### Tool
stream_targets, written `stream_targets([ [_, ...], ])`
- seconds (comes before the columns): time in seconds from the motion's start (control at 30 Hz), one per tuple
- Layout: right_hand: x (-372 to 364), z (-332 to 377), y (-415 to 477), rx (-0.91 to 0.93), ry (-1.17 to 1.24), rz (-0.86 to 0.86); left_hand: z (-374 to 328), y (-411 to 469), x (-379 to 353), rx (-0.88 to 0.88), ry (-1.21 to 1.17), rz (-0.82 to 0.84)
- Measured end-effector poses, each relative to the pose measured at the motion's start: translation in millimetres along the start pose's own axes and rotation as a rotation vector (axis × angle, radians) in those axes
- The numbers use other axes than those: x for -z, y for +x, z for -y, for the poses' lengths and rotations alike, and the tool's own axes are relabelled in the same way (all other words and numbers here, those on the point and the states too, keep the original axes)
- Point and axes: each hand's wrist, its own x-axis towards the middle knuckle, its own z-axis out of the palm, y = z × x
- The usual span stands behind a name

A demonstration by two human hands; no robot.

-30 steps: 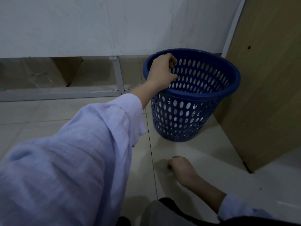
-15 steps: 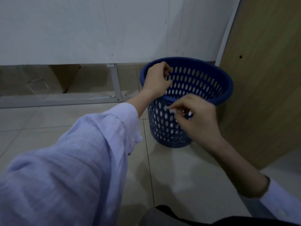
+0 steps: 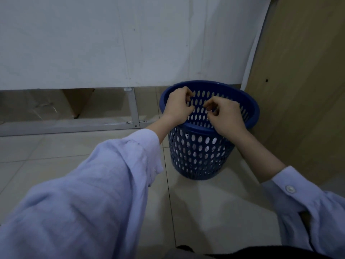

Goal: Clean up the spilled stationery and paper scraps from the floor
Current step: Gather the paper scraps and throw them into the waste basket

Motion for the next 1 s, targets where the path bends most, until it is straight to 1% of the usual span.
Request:
stream_targets([
  [0.2,2,1,1,-0.022,-0.017,-0.023,-9,-3,14,-0.093,0.206,0.042],
  [0.4,18,28,13,0.021,-0.009,-0.048,-12,0,79,-0.174,0.423,0.103],
  [0.57,23,80,34,0.118,0.009,-0.029,-15,-7,167,-0.178,0.606,0.114],
  [0.87,16,205,53,0.333,0.101,0.002,-16,-61,301,-0.115,0.769,-0.057],
  [1.0,-1,263,51,0.397,0.142,0.067,-1,-100,354,-0.044,0.833,-0.099],
])
